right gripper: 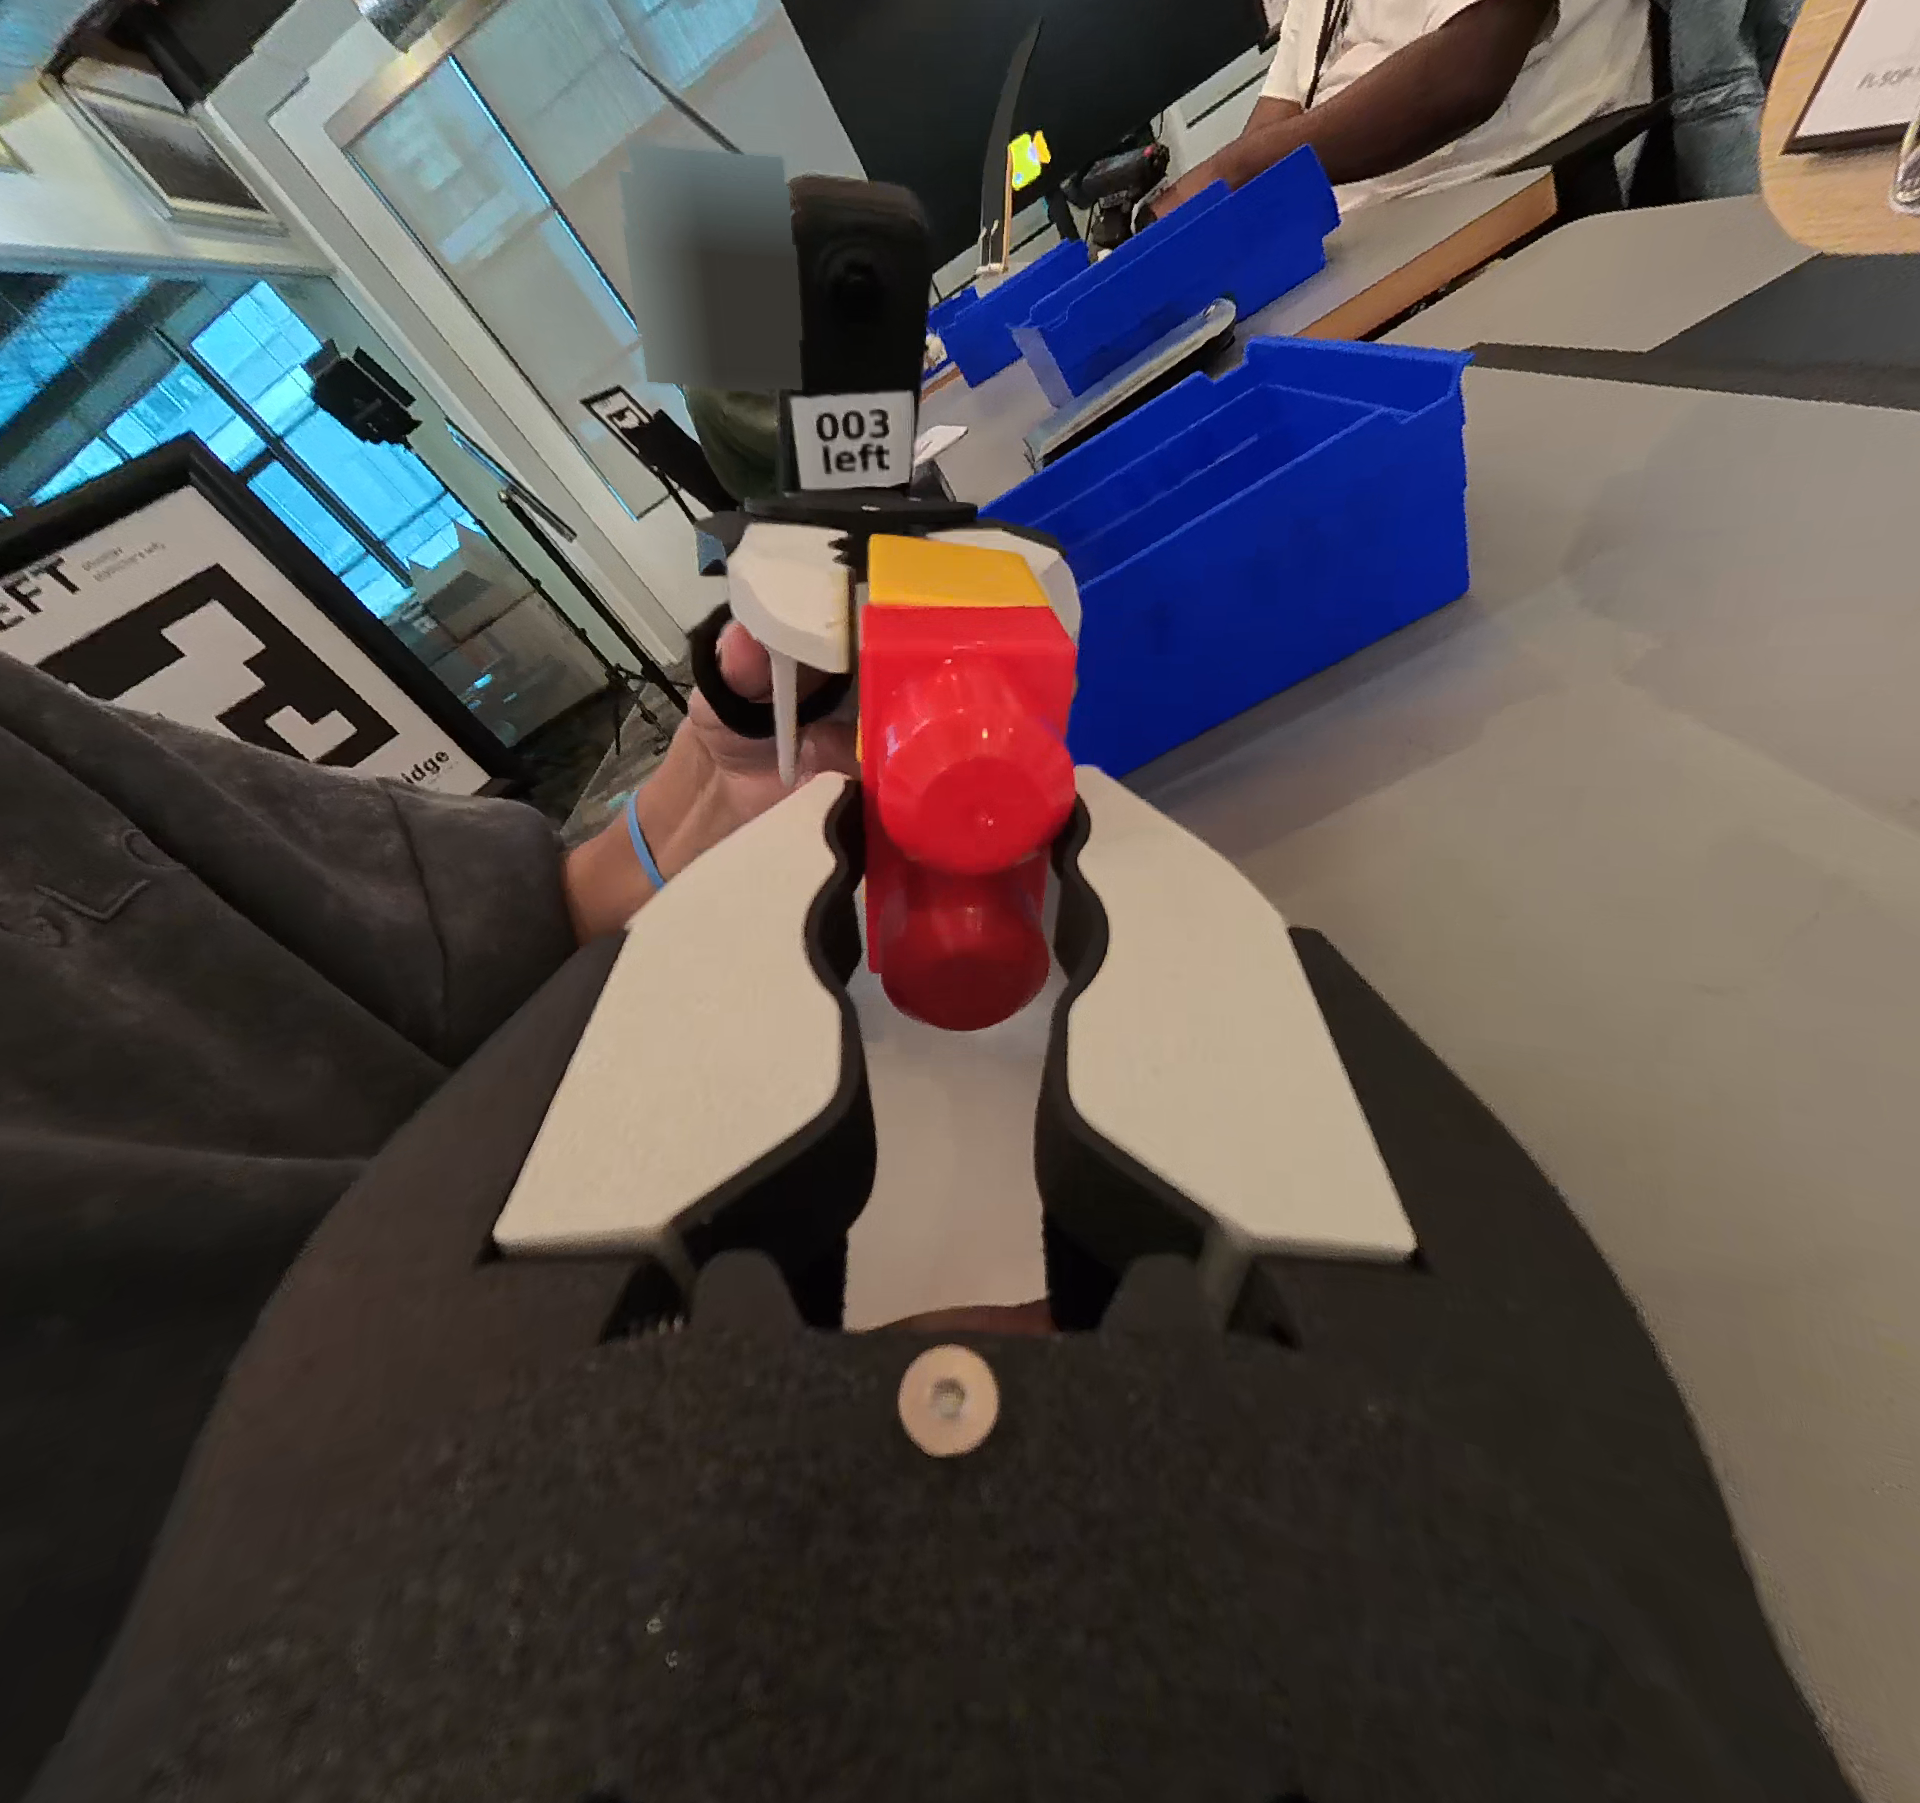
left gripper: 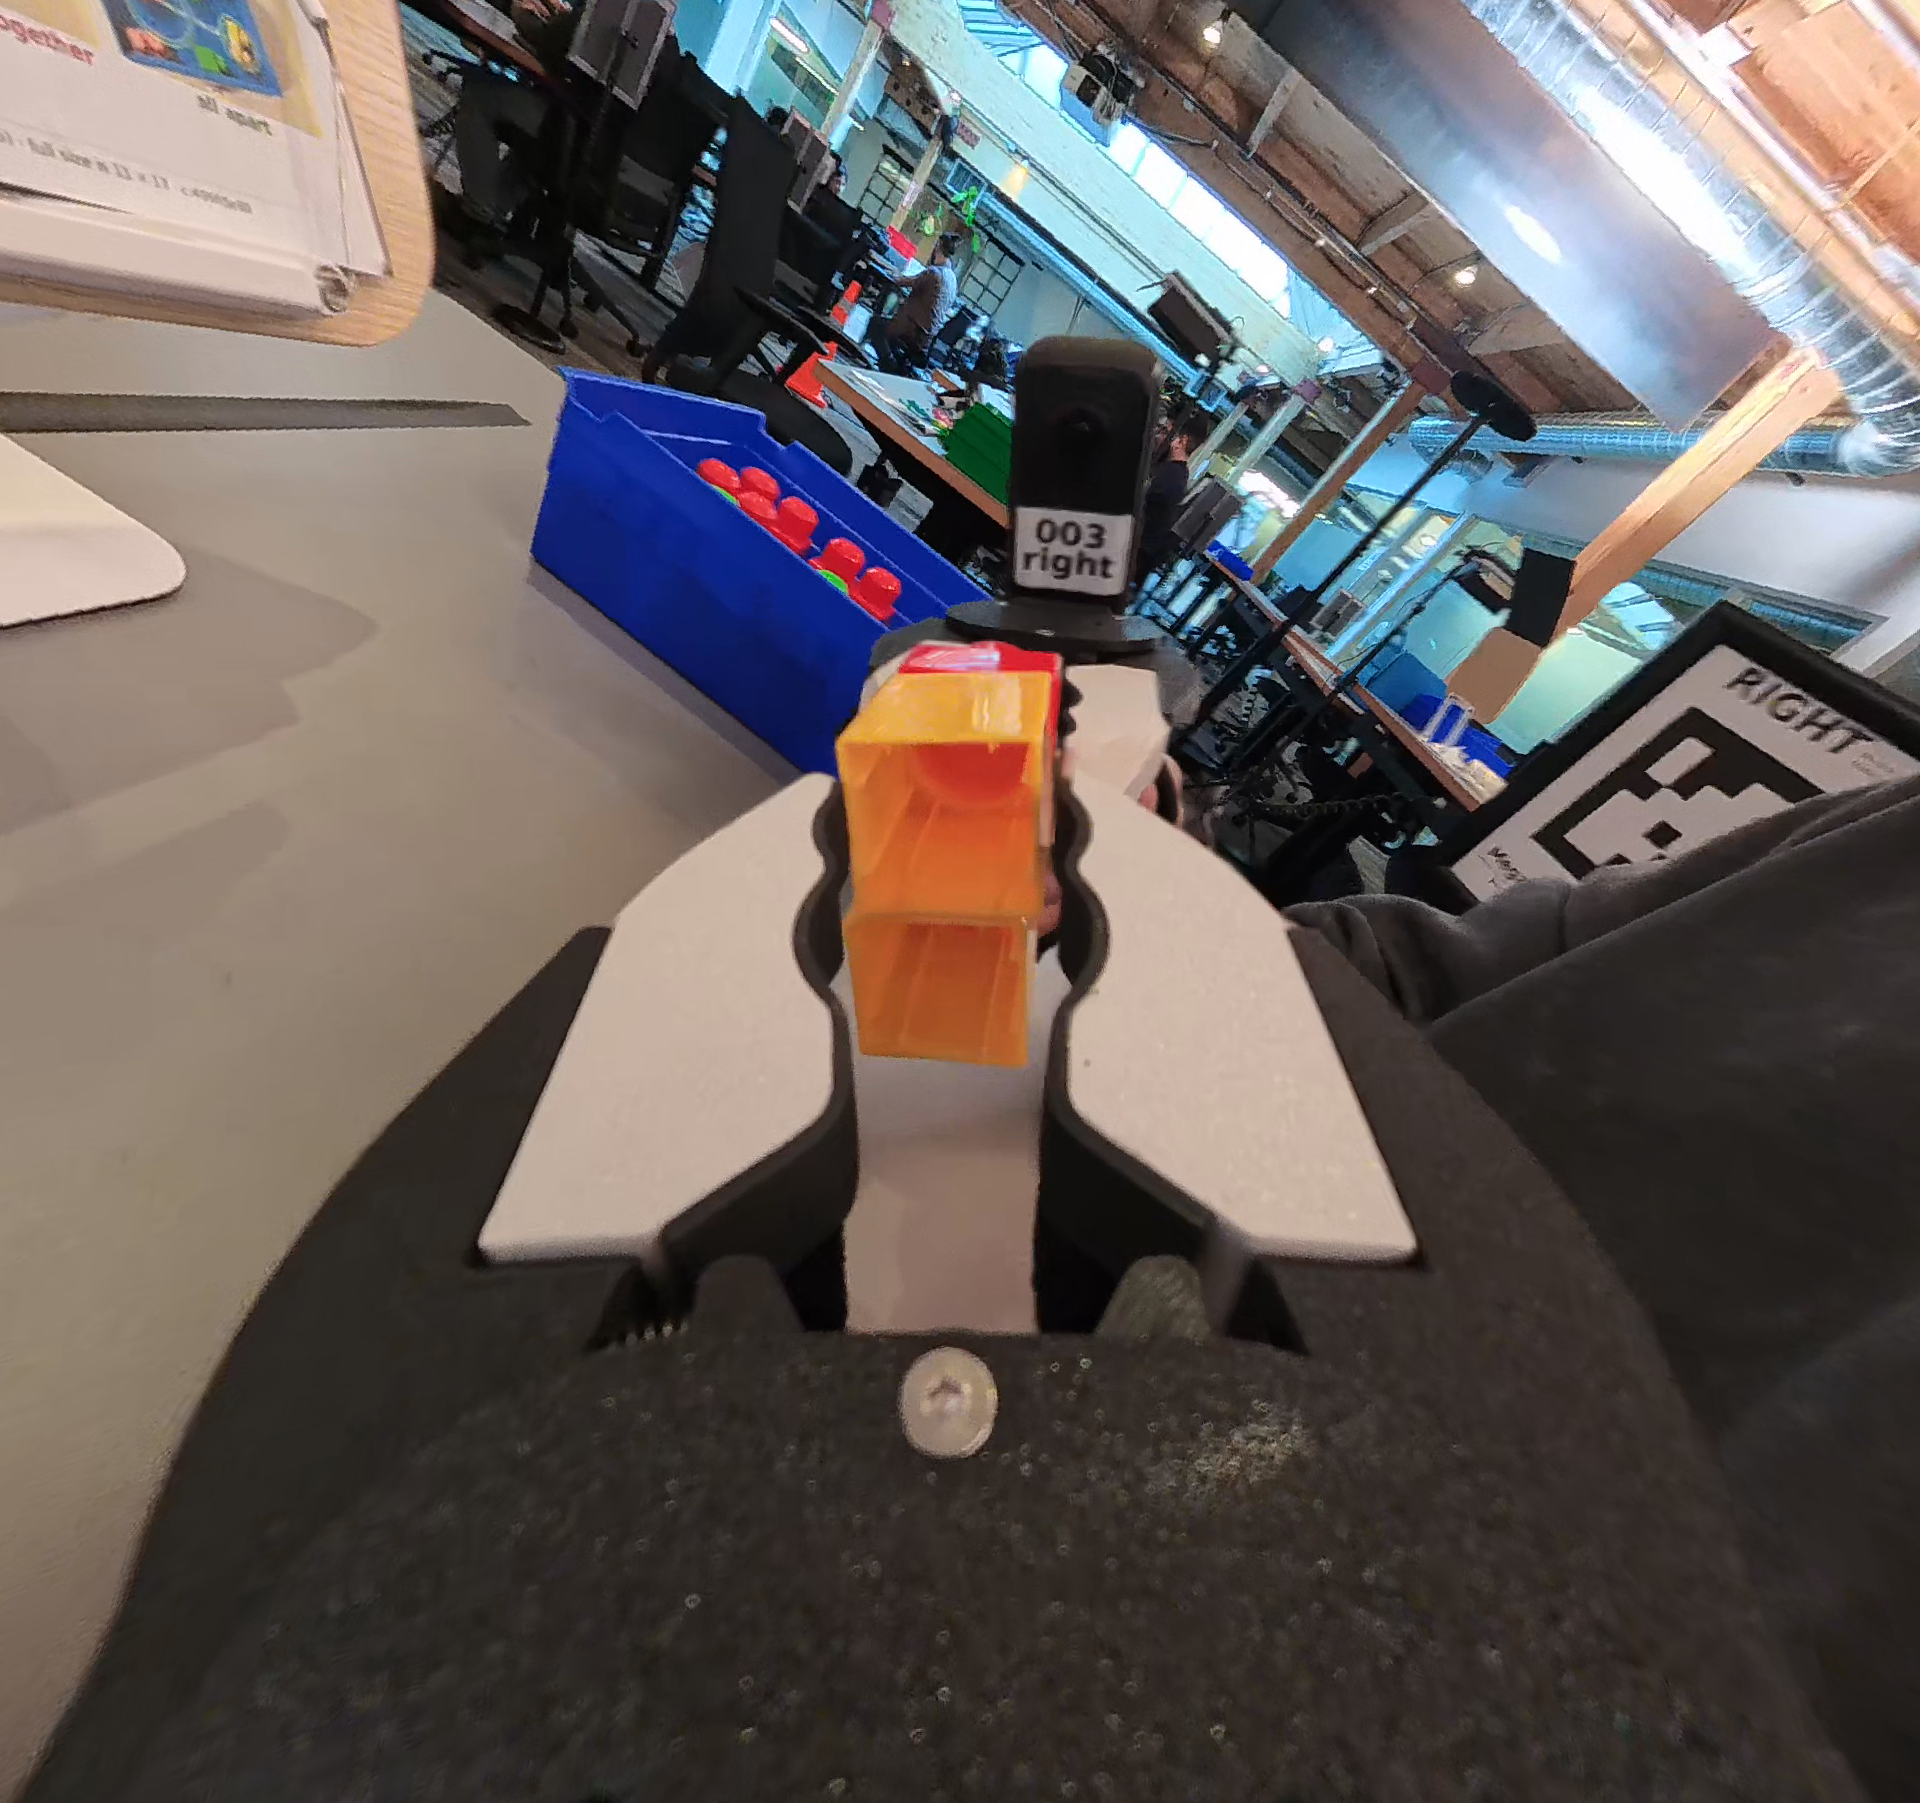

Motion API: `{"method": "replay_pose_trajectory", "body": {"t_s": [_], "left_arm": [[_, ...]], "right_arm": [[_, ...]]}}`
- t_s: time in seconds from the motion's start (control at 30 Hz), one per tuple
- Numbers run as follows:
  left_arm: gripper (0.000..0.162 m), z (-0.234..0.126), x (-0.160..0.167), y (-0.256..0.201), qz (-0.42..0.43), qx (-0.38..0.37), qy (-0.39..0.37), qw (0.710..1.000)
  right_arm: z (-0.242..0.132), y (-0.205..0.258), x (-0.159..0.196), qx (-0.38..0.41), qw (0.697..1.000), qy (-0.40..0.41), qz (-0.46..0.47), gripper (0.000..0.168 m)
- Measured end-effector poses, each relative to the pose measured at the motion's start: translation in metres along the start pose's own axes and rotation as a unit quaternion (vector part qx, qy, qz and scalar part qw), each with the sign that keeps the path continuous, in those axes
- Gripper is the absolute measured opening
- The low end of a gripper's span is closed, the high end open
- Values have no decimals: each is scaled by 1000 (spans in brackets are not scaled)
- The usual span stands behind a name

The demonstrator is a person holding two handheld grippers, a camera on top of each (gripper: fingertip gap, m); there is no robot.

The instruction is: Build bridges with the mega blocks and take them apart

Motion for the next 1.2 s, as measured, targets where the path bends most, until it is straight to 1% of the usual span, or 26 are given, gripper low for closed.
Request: {"method": "replay_pose_trajectory", "body": {"t_s": [0.03,0.07,0.23,0.37,0.43,0.5,0.63,0.73,0.77,0.8,1.0,1.03,1.2], "left_arm": [[45,-1,-1,0,-8,11,3,1000],[49,-3,-1,0,-15,21,7,1000],[46,-7,9,2,-12,4,21,1000],[41,-6,15,6,-32,13,29,999],[42,-6,18,8,-40,5,25,999],[48,-6,22,10,-46,-3,25,999],[51,-4,24,10,-69,18,14,997],[49,0,24,9,-70,26,22,997],[43,1,25,8,-66,26,31,997],[41,3,26,7,-62,31,39,997],[39,5,26,6,-65,30,29,997],[37,5,27,6,-63,34,31,997],[37,5,27,6,-57,33,32,997]], "right_arm": [[0,-1,0,0,1000,-9,7,35],[-1,-2,0,0,1000,-17,9,34],[-3,-4,1,2,1000,-20,4,34],[-2,-3,0,1,1000,-25,-3,34],[-3,-2,-1,1,999,-32,-8,34],[-5,-1,-2,1,999,-31,-7,34],[-3,-1,1,8,1000,-13,-13,34],[2,1,3,6,1000,-6,-17,34],[3,1,3,2,1000,-8,-15,34],[4,1,3,0,1000,-9,-12,34],[2,-1,4,-6,1000,-12,0,34],[2,0,4,-10,1000,-12,2,34],[1,-1,8,-7,1000,-12,7,34]]}}
Point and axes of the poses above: each gripper's, where its closed fingertips meet, z out along the fingers, x out of its underside, y = z × x across the jaws, the point moved 10 cm from there along -z, back along the fingers, and after that the axes turned 11 degrees about -x, right-handed, at the moved point
